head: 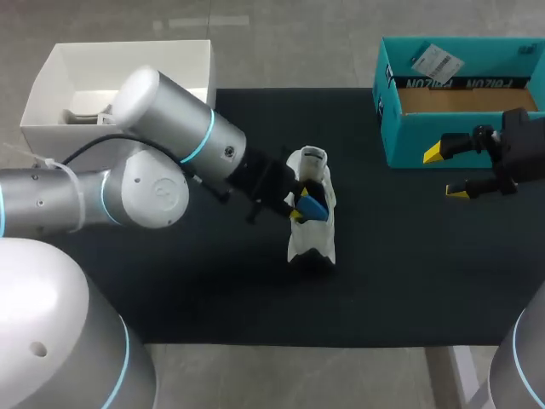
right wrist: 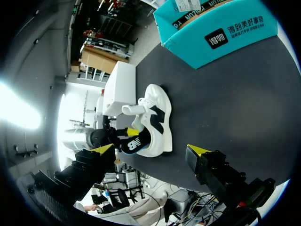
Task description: Take the shoe out of the shoebox, open the shoe tongue, remove and reinsert the insole, then place the shoe into the shoebox
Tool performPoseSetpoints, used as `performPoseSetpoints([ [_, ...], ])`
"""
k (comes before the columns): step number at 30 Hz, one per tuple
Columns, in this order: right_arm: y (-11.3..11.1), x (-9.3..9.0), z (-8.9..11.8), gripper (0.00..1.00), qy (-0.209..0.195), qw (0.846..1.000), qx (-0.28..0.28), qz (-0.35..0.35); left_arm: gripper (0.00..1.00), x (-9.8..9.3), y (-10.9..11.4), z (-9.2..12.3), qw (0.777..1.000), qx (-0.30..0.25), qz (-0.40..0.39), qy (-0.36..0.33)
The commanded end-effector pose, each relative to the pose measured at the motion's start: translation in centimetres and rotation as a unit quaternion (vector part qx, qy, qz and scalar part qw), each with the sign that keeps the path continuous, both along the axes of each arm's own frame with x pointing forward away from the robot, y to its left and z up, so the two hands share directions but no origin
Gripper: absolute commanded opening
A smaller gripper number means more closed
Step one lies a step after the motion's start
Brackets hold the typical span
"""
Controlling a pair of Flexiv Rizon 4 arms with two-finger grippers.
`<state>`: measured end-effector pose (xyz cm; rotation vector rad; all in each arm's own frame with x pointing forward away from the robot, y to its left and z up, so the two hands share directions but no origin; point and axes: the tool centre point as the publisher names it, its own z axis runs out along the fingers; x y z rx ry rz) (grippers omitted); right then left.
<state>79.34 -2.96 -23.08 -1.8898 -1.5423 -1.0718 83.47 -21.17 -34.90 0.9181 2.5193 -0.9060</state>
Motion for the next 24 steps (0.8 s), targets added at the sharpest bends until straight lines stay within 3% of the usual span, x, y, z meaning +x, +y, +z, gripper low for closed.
performPoseSetpoints([
  [1, 0.1, 0.0, 0.0, 1.0, 0.001, 1.0, -0.002, -0.001, 0.33, 0.1, 0.2, 0.4, 0.999, 0.036, -0.006, 0.01],
  [6, 0.1, 0.0, 0.0, 1.0, 0.001, 1.0, -0.002, -0.001, 0.22, 0.0, 0.1, 0.0, 0.999, 0.037, -0.002, 0.011],
  [8, 0.1, 0.0, 0.0, 1.0, 0.001, 1.0, -0.002, -0.001, 0.13, -0.1, 0.0, -0.1, 0.999, 0.036, -0.001, 0.012],
  [9, 0.1, 0.0, 0.0, 1.0, 0.001, 1.0, -0.002, -0.001, 0.01, -0.2, -0.1, -0.2, 0.999, 0.035, 0.0, 0.013],
  [16, 0.1, 0.0, 0.0, 1.0, 0.001, 1.0, -0.002, -0.001, 0.0, -0.1, -0.9, -0.8, 1.0, 0.026, 0.008, 0.015],
  [24, 0.1, 0.0, 0.0, 1.0, 0.001, 1.0, -0.002, -0.001, 0.0, -0.1, -1.0, 1.6, 0.998, -0.023, 0.04, 0.034],
])
